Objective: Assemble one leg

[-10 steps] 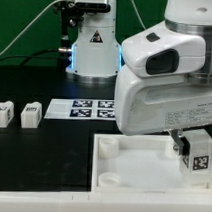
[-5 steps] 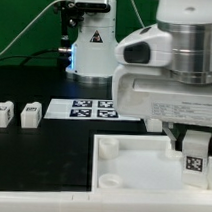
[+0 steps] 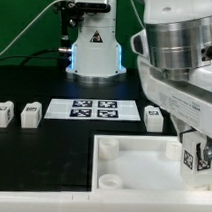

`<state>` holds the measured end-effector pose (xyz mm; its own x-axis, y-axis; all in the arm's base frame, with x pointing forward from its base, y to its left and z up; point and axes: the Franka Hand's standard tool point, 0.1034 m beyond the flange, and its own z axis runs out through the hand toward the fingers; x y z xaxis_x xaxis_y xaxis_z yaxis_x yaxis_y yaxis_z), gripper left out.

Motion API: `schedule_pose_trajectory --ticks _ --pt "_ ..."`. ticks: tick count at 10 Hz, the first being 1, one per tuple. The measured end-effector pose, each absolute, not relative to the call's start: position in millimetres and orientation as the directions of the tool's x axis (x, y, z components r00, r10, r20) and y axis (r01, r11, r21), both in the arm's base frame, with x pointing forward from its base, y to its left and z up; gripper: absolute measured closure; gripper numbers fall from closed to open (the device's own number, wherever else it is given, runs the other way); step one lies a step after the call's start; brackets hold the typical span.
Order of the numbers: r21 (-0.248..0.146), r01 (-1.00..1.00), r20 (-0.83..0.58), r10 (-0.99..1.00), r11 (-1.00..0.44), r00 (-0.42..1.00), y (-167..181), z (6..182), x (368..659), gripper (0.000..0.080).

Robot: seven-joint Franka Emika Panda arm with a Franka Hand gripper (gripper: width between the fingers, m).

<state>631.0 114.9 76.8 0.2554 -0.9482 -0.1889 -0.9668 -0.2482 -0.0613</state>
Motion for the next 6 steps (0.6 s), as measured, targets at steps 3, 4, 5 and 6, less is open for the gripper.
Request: schedule_pose_trajectory --ticks 3,4,5,6 --pt "-0.034 -0.994 -0.191 -0.976 -0.100 0.105 116.5 76.8 631.9 0.0501" --pt "-0.040 -0.990 -0.190 -0.971 -0.137 0.142 117.0 76.7 631.8 0.0501" --pt "-0.042 -0.986 -0.188 -0.968 -0.163 0.168 117.7 75.5 630.9 0.0288" --pt "-0.054 -0.944 -0.175 -0.927 -0.326 0.330 119.4 72.0 627.6 0.0185"
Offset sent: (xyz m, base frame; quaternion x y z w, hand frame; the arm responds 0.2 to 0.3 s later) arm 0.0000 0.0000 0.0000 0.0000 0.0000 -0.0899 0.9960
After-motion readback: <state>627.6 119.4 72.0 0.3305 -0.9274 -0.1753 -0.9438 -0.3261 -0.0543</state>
